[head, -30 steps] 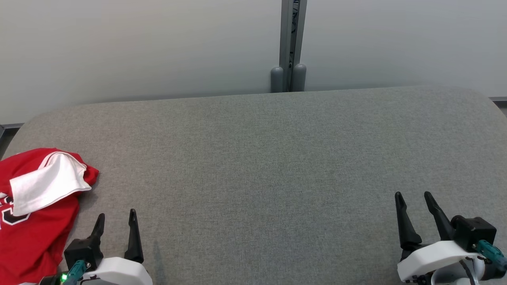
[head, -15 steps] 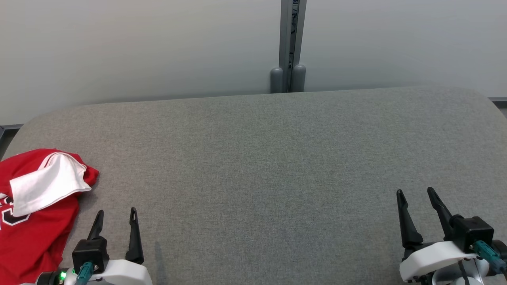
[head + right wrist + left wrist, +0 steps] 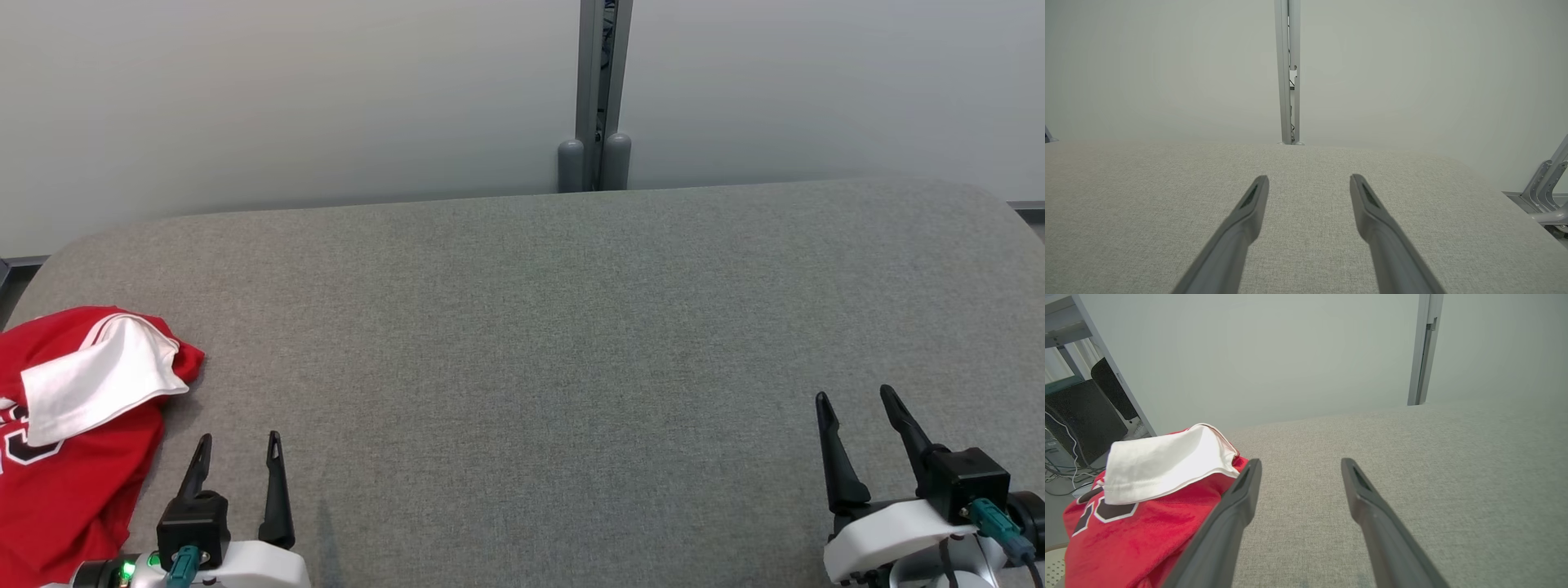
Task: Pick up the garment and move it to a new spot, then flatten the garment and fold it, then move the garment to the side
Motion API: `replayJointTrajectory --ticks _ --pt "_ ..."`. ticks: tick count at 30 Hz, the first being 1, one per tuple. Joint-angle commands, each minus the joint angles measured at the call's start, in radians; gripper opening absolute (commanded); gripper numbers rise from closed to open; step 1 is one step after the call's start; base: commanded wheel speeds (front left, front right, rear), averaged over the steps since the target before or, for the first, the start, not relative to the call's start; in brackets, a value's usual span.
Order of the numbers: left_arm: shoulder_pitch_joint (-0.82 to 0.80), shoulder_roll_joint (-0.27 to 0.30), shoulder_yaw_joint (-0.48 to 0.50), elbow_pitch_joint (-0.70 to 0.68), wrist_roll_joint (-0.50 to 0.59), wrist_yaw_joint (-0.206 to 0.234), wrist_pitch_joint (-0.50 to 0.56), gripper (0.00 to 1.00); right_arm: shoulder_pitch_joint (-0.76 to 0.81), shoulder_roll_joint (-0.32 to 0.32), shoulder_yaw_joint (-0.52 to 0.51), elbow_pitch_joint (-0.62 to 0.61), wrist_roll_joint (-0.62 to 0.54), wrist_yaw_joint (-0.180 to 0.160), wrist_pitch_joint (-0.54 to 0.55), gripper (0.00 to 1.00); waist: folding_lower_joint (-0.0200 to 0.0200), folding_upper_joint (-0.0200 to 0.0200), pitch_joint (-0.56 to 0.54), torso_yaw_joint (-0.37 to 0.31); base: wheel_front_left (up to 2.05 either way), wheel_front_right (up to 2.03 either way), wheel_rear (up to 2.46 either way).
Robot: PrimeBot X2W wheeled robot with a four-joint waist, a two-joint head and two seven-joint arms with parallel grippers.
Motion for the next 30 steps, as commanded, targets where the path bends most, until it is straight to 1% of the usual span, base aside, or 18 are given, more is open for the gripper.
replayJointTrajectory --ticks 1,8,13,17,25,26,30 --pt "0.005 0.002 0.004 0.001 0.004 0.001 -0.005 1.0 -0.008 -0.005 -0.003 0.002 -0.002 0.001 -0.008 1.0 0.0 0.0 0.0 0.001 0.0 0.0 0.0" --pt "-0.002 -0.003 0.011 0.004 -0.004 -0.003 -0.005 1.0 -0.005 -0.005 -0.001 0.008 0.02 0.001 -0.008 1.0 0.0 0.0 0.006 0.012 0.0 0.0 0.0" --pt "-0.01 -0.004 0.021 0.008 -0.013 -0.009 -0.005 1.0 0.0 -0.005 0.014 0.016 0.049 0.001 -0.007 1.0 0.0 0.0 0.015 0.049 0.0 0.0 0.0" --pt "-0.015 -0.007 0.028 0.008 -0.014 -0.017 -0.004 1.0 -0.002 -0.005 0.04 0.021 0.072 0.001 -0.006 1.0 0.0 0.0 0.024 0.1 0.0 0.0 0.0" --pt "-0.01 -0.008 0.041 0.018 -0.015 -0.027 -0.003 1.0 -0.009 -0.005 0.084 0.031 0.095 0.001 -0.006 1.0 0.0 0.0 0.03 0.24 0.0 0.0 0.0" --pt "-0.01 -0.008 0.041 0.018 -0.015 -0.027 -0.003 1.0 -0.009 -0.005 0.084 0.031 0.095 0.001 -0.006 1.0 0.0 0.0 0.03 0.24 0.0 0.0 0.0" --pt "0.001 -0.009 0.059 0.023 -0.021 -0.031 -0.003 1.0 -0.014 -0.005 0.111 0.038 0.099 0.001 -0.006 1.0 0.0 0.0 0.028 0.304 0.0 0.0 0.0"
